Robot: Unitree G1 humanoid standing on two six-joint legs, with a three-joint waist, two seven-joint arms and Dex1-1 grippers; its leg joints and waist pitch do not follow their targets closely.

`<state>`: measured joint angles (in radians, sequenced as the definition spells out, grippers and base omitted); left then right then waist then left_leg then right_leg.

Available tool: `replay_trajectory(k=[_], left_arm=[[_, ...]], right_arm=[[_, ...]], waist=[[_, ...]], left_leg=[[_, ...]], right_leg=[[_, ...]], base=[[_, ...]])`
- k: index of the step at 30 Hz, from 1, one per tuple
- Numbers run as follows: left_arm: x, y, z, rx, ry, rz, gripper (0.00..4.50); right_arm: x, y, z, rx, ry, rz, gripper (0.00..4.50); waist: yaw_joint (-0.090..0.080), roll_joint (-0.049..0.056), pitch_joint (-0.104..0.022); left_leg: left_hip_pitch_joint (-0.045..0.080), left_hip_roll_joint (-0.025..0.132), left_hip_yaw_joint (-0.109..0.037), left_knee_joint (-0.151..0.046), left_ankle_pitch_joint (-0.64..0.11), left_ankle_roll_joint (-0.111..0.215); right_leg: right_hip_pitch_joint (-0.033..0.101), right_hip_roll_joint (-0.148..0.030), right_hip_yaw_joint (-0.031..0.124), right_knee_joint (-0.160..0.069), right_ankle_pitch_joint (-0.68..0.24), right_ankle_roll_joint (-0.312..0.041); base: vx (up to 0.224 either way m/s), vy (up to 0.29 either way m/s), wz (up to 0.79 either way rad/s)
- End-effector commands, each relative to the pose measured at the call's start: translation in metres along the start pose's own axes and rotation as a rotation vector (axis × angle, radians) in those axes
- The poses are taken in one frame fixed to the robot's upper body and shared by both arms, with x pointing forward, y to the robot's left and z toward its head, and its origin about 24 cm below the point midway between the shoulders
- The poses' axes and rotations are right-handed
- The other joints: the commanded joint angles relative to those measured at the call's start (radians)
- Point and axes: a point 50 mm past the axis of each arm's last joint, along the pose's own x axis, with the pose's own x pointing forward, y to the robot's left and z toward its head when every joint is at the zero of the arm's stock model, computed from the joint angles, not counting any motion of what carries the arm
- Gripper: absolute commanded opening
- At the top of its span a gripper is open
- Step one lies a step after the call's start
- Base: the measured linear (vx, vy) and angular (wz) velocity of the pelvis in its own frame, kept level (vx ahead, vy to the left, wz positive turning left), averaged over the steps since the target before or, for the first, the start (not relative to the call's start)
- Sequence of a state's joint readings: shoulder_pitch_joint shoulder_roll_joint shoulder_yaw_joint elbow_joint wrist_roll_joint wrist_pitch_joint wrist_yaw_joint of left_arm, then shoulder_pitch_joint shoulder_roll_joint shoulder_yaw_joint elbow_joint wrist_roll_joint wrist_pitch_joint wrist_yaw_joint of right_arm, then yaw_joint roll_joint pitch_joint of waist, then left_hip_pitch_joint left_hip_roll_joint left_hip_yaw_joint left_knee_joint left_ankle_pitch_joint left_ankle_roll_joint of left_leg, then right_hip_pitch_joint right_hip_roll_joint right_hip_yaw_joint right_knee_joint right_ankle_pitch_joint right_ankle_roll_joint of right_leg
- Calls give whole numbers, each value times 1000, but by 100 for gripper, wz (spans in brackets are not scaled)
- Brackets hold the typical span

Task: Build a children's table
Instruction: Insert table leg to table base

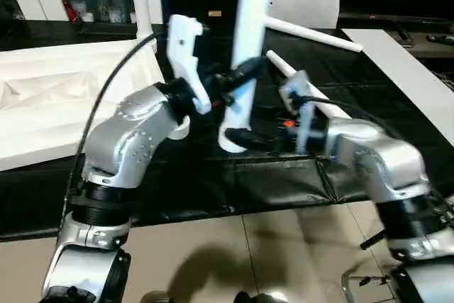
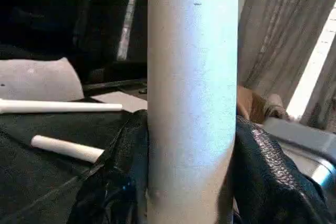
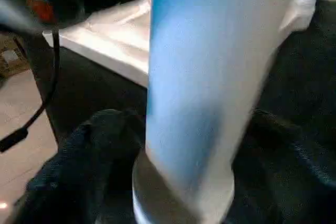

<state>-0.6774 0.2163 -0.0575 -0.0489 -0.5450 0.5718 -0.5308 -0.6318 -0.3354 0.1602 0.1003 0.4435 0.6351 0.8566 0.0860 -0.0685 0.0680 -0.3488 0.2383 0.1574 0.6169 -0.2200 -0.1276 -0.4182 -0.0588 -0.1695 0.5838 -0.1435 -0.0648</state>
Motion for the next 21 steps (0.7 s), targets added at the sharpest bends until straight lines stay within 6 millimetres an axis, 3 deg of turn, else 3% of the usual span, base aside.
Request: replay_trajectory(k=[1,12,21], left_arm=[[3,-8,3,13,-6,-38,187],[5,-15,3,18,1,-88,187],[4,-15,3,36,9,-101,187]], right_arm=[[0,-4,4,-13,-14,-23,387],[6,-8,7,7,-43,-11,296],[6,-8,4,32,-40,13,230]], waist=[[-6,-3,-79],[-7,-6,-81],[-5,-3,-83]], left_leg=[[-10,2,12,-63,18,54],[-9,2,12,-62,24,56],[-9,2,12,-62,22,53]], right_leg=[[79,-81,74,-60,-305,-4],[81,-80,76,-58,-292,-1],[81,-81,75,-58,-301,0]], base=[[0,0,0],[0,0,0],[0,0,0]])
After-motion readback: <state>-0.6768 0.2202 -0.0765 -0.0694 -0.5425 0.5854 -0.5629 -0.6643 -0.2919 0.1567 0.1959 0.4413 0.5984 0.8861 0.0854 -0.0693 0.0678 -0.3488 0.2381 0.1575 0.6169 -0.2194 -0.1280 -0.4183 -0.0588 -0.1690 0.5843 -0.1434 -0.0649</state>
